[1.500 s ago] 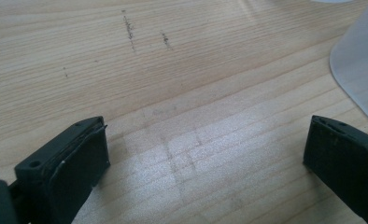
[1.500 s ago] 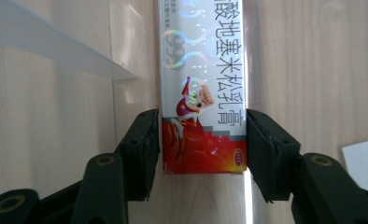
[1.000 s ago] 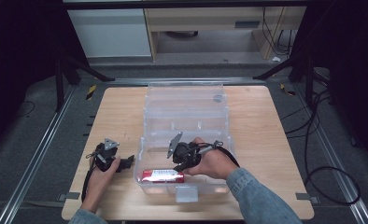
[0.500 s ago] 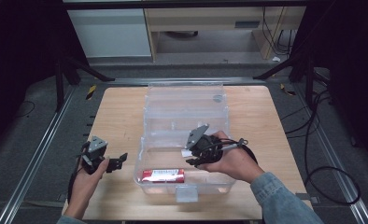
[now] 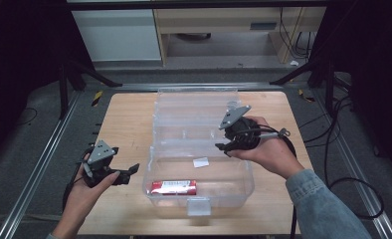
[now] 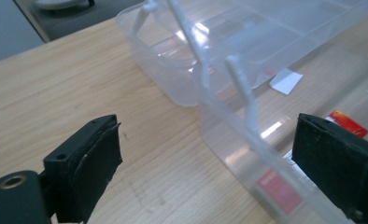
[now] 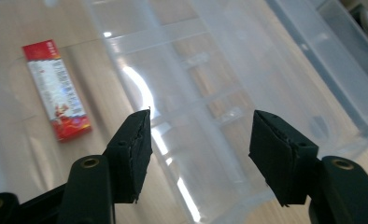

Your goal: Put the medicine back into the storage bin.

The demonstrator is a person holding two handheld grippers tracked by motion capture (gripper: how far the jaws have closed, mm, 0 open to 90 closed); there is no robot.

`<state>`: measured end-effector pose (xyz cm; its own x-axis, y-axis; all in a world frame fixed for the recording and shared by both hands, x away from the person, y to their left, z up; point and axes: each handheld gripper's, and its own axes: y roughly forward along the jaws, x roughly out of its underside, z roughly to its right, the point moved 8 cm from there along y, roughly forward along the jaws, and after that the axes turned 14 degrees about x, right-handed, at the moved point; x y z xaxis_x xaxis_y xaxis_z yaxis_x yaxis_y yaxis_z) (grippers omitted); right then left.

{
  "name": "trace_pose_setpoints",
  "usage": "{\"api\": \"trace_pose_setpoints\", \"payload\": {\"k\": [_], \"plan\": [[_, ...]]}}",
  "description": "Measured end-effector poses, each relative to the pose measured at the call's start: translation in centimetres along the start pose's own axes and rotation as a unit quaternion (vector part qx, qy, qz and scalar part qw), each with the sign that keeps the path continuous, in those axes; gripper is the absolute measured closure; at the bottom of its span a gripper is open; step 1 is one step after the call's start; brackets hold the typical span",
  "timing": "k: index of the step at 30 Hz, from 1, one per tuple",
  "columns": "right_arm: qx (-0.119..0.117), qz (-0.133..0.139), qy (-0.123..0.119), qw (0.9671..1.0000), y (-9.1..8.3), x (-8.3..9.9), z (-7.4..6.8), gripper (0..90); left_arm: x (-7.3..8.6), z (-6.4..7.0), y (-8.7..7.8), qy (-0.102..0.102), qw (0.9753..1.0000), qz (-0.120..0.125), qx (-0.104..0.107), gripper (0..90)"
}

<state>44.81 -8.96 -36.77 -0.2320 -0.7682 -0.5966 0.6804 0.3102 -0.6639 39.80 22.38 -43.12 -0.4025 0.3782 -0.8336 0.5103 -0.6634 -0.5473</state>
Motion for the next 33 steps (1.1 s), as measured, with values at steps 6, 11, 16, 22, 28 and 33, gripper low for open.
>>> {"api": "trace_pose_setpoints", "payload": {"k": [6,11,16,22,28,33], "plan": [[0.022,-0.009,0.005,0.9997,0.5,0.2,2.2,46.4,-0.9,2.1,-0.1,0.021,0.9997,-0.002,0.012,10.1],[0.031,-0.012,0.007,0.9994,1.2,0.3,3.2,46.6,-1.3,3.6,0.6,0.039,0.9988,-0.006,0.028,17.1],[0.039,-0.017,-0.002,0.9991,1.7,0.1,4.0,43.6,-1.7,4.9,1.0,0.053,0.9972,-0.011,0.051,17.9],[0.031,-0.02,-0.013,0.9992,3.2,-0.2,4.4,41.3,-1.2,5.8,2.0,0.057,0.9949,-0.022,0.08,17.4],[0.024,-0.032,-0.018,0.999,5.3,-0.1,4.9,47.5,-0.7,6.6,2.9,0.074,0.9921,-0.045,0.091,16.5],[0.017,-0.044,-0.018,0.9987,6.2,0.4,5.1,49.9,-0.1,7.5,3.2,0.087,0.9881,-0.06,0.111,10.3]]}}
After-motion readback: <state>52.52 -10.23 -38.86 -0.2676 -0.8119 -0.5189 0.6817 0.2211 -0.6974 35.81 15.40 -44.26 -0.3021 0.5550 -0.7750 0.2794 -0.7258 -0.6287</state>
